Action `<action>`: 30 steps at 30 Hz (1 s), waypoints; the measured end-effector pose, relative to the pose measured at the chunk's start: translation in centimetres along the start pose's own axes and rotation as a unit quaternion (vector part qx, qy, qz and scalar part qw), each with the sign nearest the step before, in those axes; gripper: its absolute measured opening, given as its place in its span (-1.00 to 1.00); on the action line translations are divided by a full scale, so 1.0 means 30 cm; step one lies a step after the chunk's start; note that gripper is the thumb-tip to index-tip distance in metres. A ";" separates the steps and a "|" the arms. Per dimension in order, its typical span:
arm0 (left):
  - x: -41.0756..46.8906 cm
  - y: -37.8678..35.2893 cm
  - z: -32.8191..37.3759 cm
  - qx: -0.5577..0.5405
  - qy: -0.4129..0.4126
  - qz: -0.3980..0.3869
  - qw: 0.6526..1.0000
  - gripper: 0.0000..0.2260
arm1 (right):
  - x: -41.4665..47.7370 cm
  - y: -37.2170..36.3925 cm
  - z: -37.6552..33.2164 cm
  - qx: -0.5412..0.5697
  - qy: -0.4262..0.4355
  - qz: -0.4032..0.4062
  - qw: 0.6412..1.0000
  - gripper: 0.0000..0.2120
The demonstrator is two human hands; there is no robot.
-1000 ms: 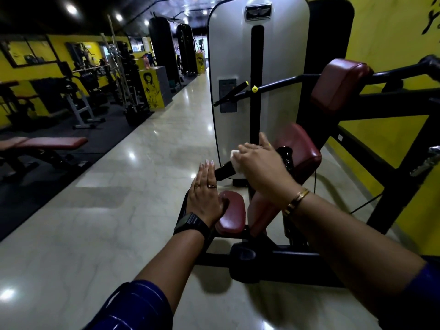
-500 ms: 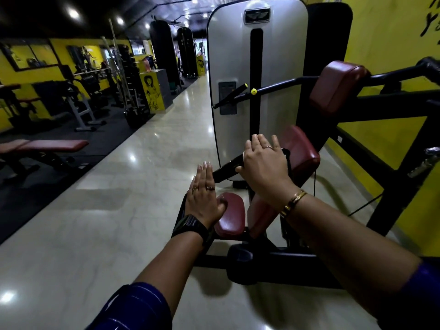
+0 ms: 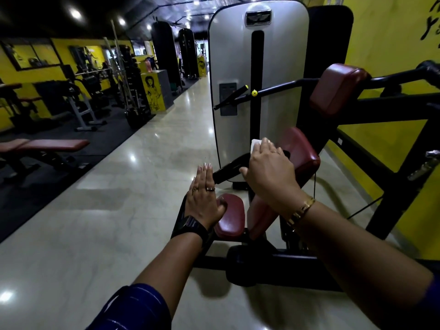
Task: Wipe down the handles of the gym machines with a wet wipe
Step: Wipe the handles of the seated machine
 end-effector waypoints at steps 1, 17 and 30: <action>0.001 -0.002 0.000 0.000 -0.001 0.001 1.000 -0.18 | -0.013 -0.013 -0.003 -0.010 -0.002 -0.009 1.000 -0.25; 0.003 -0.007 -0.011 -0.015 -0.005 0.005 1.000 -0.13 | 0.014 0.019 0.023 0.070 -0.009 0.063 0.996 -0.50; 0.000 0.003 -0.011 -0.029 -0.015 0.006 0.999 -0.08 | 0.019 0.043 0.065 0.159 -0.042 0.066 0.984 -0.62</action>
Point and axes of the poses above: each hand's wrist, its own x-axis towards the middle knuckle, its own y-axis out of the back of the hand, z = x × y, the point moved 3 cm from there along x, towards the middle knuckle, and after that the axes turned 11 degrees about x, right-handed, at the moved point
